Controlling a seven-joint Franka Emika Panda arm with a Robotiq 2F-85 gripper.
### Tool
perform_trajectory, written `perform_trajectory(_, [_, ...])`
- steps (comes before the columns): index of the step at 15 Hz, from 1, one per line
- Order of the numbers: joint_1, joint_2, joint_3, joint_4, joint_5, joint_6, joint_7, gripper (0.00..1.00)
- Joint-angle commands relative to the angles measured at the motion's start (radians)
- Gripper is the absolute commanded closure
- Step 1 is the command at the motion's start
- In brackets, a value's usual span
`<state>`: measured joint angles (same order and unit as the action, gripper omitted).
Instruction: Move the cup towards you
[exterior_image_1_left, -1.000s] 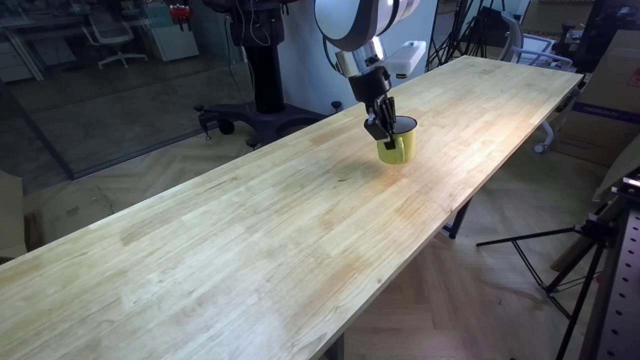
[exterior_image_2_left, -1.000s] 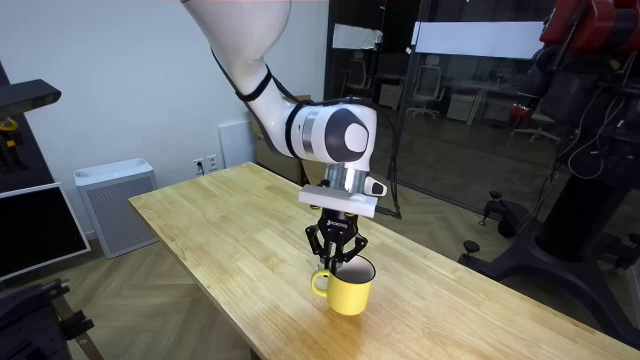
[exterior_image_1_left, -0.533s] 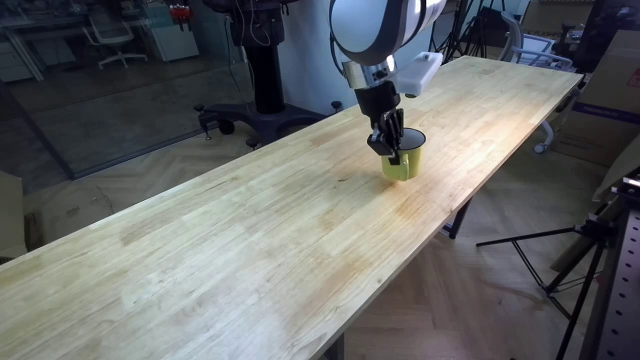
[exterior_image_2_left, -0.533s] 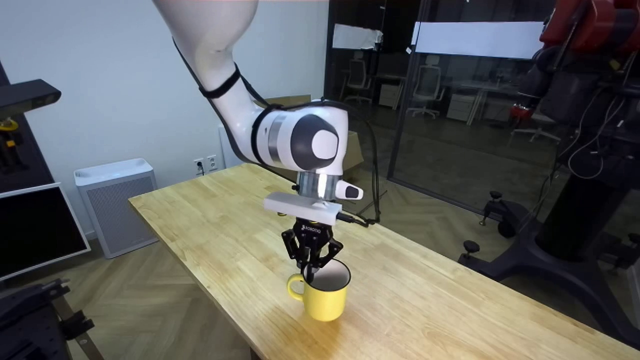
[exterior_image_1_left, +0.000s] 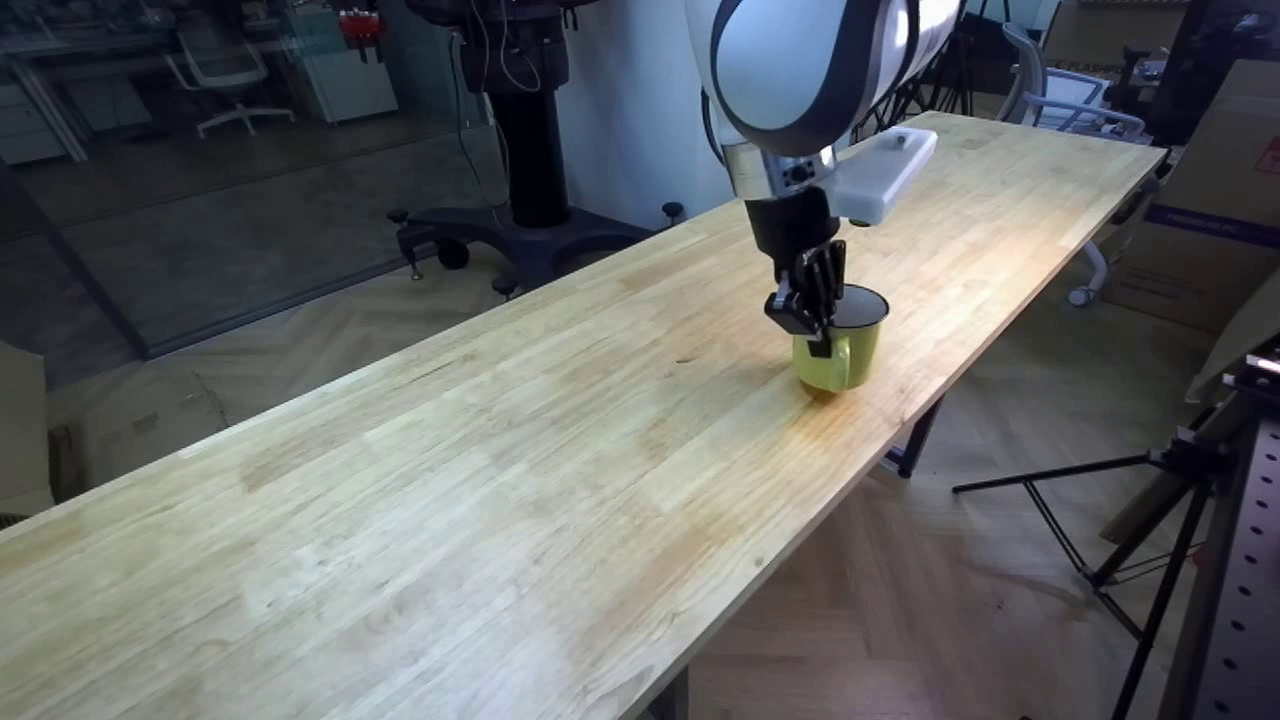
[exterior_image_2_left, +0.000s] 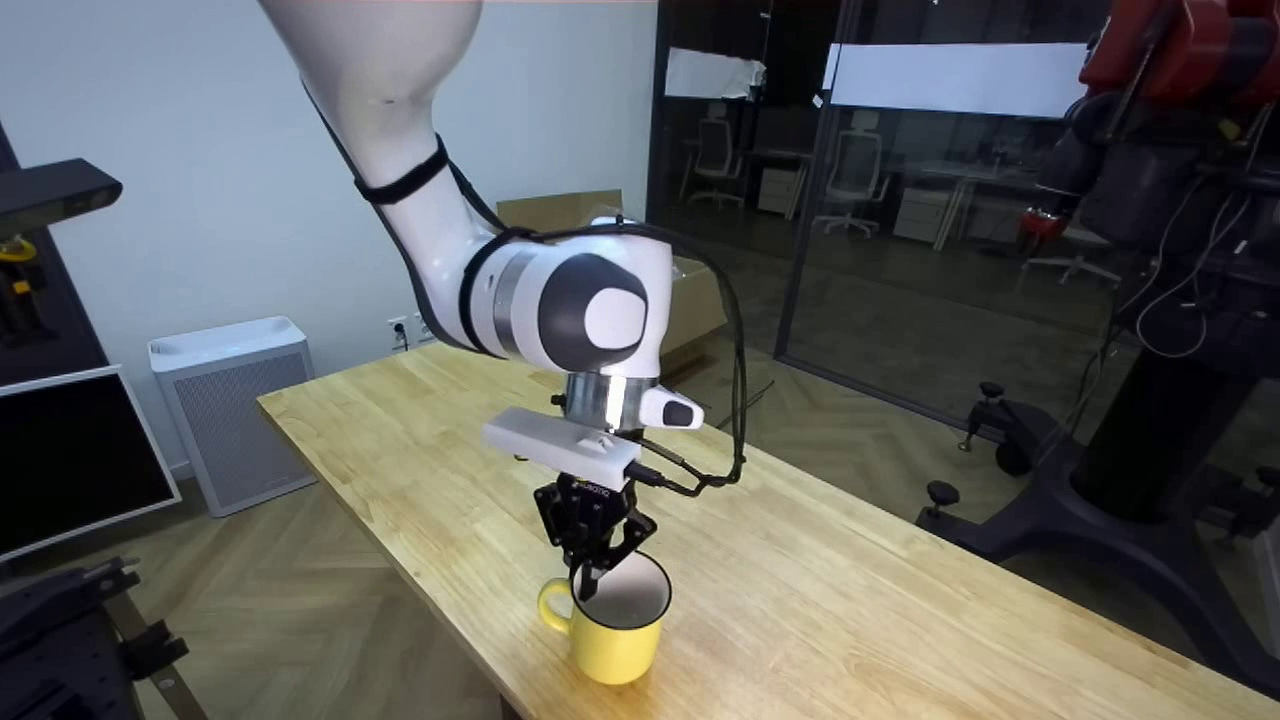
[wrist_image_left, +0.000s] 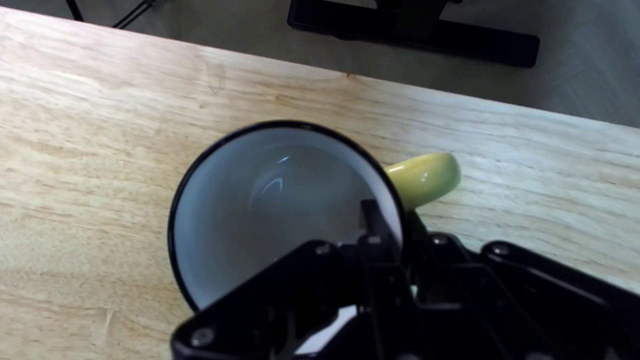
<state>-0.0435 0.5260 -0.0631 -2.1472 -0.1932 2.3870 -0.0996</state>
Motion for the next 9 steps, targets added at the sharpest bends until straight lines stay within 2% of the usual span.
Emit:
perform_trajectory(1, [0.005,-0.047,-0.012,-0.050,0.007,0.019,0.045,0.97])
perform_trajectory(9, [0.014,-0.048,-0.031,-0.069,-0.005,0.058,0.072,0.97])
